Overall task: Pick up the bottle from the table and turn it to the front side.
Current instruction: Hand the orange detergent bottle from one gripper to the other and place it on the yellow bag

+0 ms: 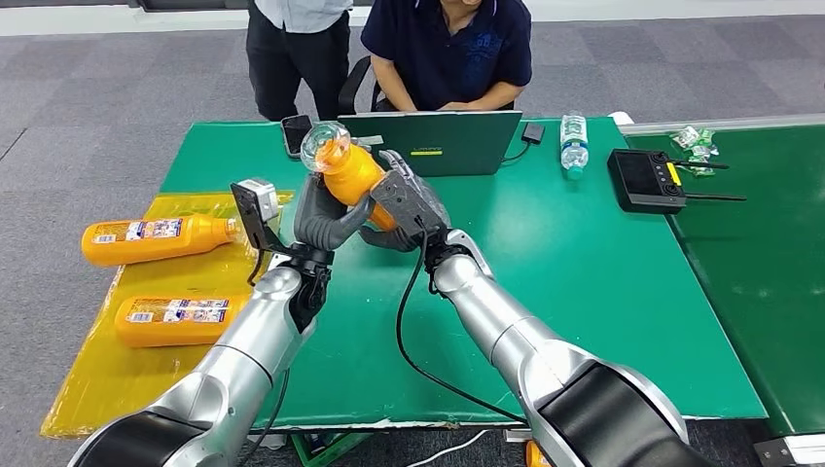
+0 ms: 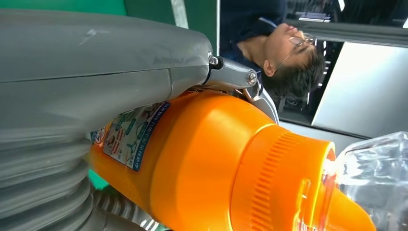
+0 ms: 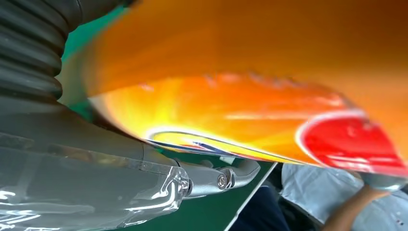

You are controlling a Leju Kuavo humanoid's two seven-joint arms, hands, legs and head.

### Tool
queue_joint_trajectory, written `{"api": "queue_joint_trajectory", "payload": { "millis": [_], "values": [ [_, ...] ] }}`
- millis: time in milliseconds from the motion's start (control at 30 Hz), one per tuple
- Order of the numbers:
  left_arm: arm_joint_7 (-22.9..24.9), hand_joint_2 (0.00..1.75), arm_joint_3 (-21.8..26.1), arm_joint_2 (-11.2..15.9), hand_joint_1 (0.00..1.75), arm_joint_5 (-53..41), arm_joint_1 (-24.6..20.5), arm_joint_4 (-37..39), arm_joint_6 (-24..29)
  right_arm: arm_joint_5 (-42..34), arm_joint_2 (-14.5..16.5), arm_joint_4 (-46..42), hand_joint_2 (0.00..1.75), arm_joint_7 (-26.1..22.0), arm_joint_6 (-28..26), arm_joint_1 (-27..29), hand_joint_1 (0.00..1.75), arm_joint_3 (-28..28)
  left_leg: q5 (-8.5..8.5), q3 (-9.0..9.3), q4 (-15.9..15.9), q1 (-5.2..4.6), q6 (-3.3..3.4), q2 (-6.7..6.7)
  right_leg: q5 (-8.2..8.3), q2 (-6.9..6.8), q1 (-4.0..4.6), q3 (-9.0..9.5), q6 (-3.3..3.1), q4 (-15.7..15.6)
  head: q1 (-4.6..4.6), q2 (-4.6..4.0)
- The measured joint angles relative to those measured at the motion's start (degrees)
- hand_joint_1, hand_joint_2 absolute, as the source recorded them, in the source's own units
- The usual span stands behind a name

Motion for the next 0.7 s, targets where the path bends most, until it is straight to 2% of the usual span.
{"api": "queue_joint_trajectory", "payload": {
  "millis": [700],
  "values": [
    [0.0,1.75,-1.31,6.7,1.75,-8.9,0.06,-7.29,15.5,1.79,-2.74,0.0,1.75,-0.34,-0.01,0.25,0.0,-0.51,0.01,0.0,0.0,0.0,-0.02,0.01,0.0,0.01,0.01,-0.01,0.0,0.0,0.0,0.0]
  ]
}}
